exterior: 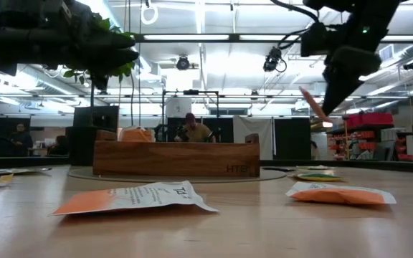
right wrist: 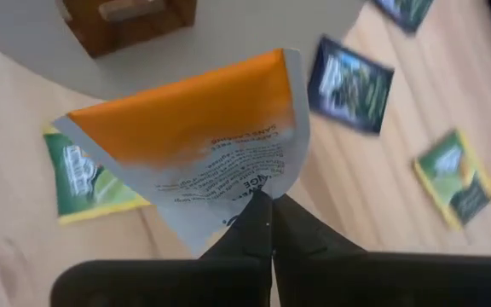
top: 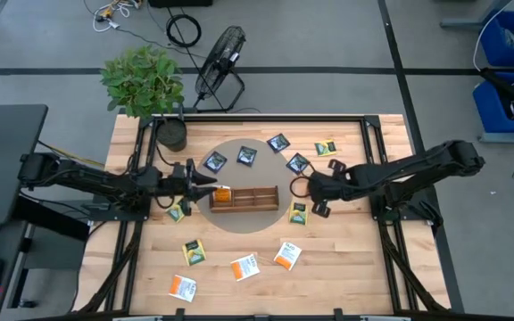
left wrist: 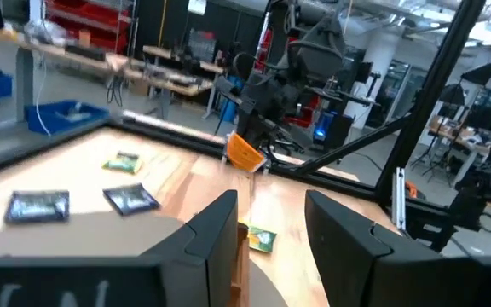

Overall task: Pick & Place Tea
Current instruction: Put the orange tea bag into the left compartment of the wooden organizer

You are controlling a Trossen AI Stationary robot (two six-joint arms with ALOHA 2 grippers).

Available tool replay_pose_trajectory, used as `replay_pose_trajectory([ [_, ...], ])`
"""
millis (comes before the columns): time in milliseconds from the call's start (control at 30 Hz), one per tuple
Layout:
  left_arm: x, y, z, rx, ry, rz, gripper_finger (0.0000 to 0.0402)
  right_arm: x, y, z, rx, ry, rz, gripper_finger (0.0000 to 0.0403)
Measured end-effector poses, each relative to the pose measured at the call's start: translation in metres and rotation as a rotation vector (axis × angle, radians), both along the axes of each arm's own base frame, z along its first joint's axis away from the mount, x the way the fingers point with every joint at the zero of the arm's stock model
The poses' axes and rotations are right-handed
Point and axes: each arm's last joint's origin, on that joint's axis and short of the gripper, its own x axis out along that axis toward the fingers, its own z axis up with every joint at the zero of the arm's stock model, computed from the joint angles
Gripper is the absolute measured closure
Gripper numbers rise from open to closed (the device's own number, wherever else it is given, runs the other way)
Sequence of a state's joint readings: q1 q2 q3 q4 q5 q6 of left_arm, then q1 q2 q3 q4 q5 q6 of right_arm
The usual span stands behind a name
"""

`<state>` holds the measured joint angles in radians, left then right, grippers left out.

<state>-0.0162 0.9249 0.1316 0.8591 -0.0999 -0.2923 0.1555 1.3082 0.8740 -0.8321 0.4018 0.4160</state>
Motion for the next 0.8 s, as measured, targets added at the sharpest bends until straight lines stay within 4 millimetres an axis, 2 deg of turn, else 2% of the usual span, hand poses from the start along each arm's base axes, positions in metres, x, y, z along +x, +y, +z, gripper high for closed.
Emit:
replay_pose_trajectory([
  [233,0.023,0.001,0.003,-0.093,0.051,0.029,0.0257,0.024,0.003,-0.008,-0.188,0.101,0.117,0.0403],
  [433,0.048,0.002,-0.004,-0.095,0.133,0.043,0.0257,0.034,0.016,-0.010,-0.400,0.167,0.254,0.0403],
  [800,0.095,0.002,-0.001,-0.087,0.169,0.040,0.0257,0.052,0.022,-0.002,-0.539,0.036,0.301,0.0403],
])
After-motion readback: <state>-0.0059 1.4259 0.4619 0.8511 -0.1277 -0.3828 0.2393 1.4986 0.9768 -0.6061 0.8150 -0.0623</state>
